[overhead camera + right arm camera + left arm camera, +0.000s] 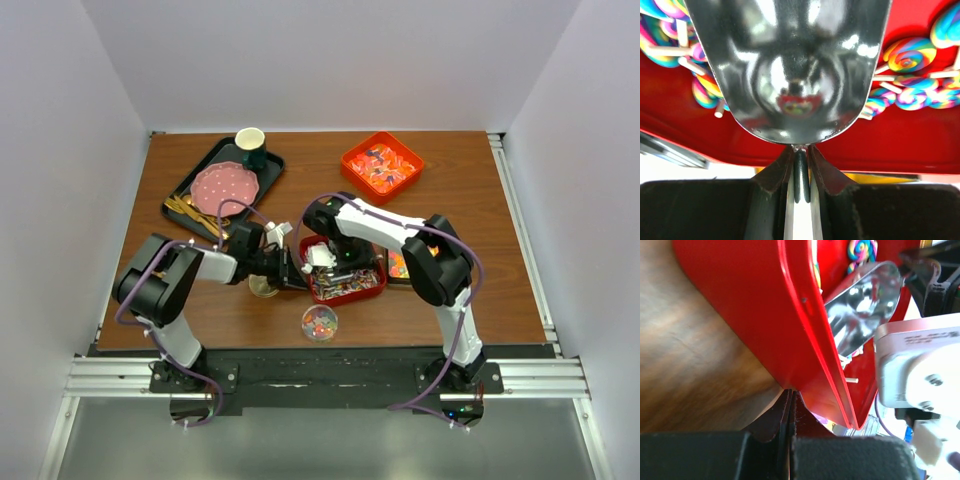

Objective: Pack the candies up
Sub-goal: Scoop the fake candies from the storage box, then place the fake candies in the packing bottle.

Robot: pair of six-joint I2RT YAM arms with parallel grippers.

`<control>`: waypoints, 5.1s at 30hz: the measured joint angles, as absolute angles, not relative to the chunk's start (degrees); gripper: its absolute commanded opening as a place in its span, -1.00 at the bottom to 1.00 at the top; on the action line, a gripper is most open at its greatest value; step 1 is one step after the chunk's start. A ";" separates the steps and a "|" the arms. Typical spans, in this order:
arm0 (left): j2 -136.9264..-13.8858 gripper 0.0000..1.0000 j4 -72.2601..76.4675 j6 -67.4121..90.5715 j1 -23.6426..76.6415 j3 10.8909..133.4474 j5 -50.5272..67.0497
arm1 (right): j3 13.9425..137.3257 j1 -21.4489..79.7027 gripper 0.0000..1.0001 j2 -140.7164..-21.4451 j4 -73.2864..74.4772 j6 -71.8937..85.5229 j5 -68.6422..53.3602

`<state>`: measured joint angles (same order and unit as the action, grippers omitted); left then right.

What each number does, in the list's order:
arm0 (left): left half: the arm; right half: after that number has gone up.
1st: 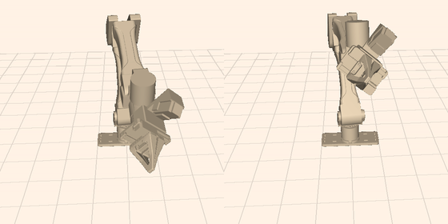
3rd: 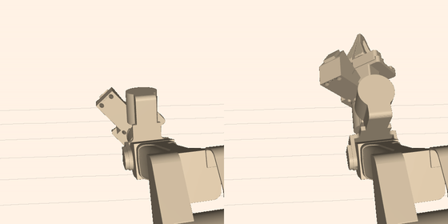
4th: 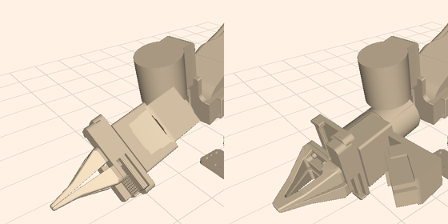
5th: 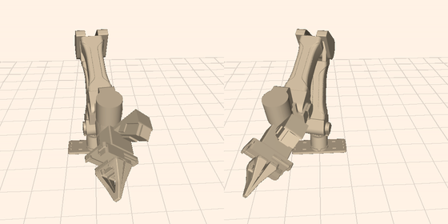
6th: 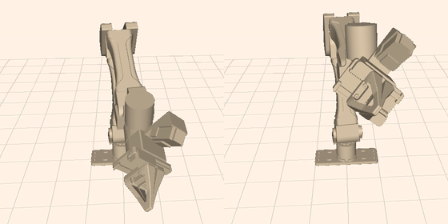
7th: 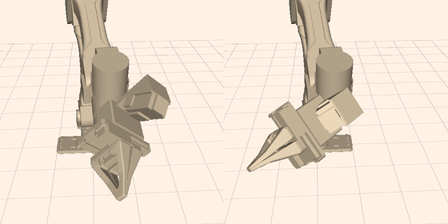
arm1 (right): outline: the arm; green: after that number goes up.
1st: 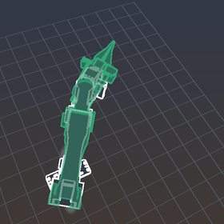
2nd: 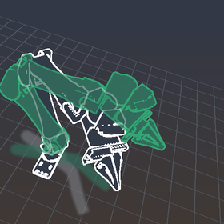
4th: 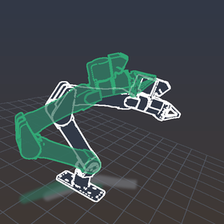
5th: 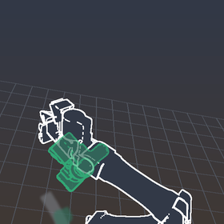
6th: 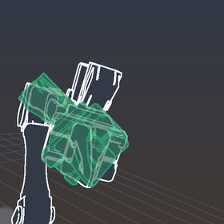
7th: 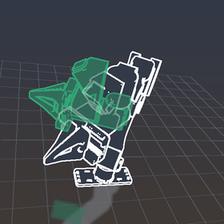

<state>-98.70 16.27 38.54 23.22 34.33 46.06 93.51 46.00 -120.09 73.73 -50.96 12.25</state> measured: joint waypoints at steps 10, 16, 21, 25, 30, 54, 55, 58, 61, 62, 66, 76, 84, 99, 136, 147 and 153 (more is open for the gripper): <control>-100.14 -1.00 17.34 38.65 21.78 38.68 46.06 | 95.68 44.16 -1.00 -119.83 71.09 -35.09 7.79; -101.12 -1.00 19.09 39.90 21.76 39.16 46.13 | 95.77 44.21 -1.00 -119.85 71.61 -29.76 8.21; -101.16 -1.00 19.27 39.97 21.76 39.16 46.11 | 96.53 44.18 -1.00 -120.64 72.01 -25.61 8.14; -101.12 -1.00 19.00 39.90 21.69 39.16 46.02 | 99.31 43.40 -1.00 -122.69 72.64 -23.00 7.33; -99.61 -1.00 16.58 39.35 20.78 39.18 46.13 | 100.29 41.10 -1.00 -123.42 69.54 -20.16 3.14; -88.33 -1.00 3.49 29.98 9.85 40.07 45.25 | 110.10 38.72 -1.00 -131.22 64.12 -16.05 -2.70; -88.23 -1.00 2.79 29.28 9.45 40.45 45.30 | 108.14 38.59 -1.00 -129.86 62.30 -16.29 -3.11; -87.92 -1.00 -0.23 26.92 8.29 41.93 45.65 | 103.37 38.39 -1.00 -127.00 57.76 -16.91 -4.14; -87.85 -1.00 -4.27 22.94 7.49 44.49 46.02 | 98.59 38.06 -1.00 -124.01 52.97 -17.65 -5.15; -87.83 -1.00 -5.30 22.00 7.42 45.25 46.19 | 97.51 37.95 -1.00 -123.33 51.72 -17.72 -5.45; -87.74 -0.99 -7.94 17.85 7.16 48.18 48.05 | 93.65 37.30 -1.00 -120.73 46.48 -17.87 -6.66; -85.38 -0.95 -8.56 10.83 5.89 48.53 49.45 | 88.68 34.44 -1.00 -114.65 40.69 -18.20 -8.97; -85.67 -0.85 -7.66 9.82 5.15 48.53 48.10 | 82.46 32.95 -1.00 -107.07 39.20 -19.57 -11.35; -80.79 0.25 -4.84 9.96 4.84 44.45 39.62 | 78.26 33.19 -1.00 -90.11 51.27 -41.52 -17.10; -70.26 0.30 -3.88 11.00 3.73 40.38 35.68 | 82.39 68.55 -1.00 -97.17 75.66 -52.12 23.55; -70.26 0.30 -3.77 11.99 3.70 40.38 35.77 | 82.63 71.46 -1.00 -98.24 75.90 -50.54 32.32; -70.30 0.29 -2.00 12.93 3.70 40.38 36.18 | 82.83 73.10 -1.00 -99.11 75.88 -50.37 34.96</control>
<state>-70.30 -2.00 12.93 3.70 40.38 36.18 82.83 73.10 -99.11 75.88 -50.37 34.96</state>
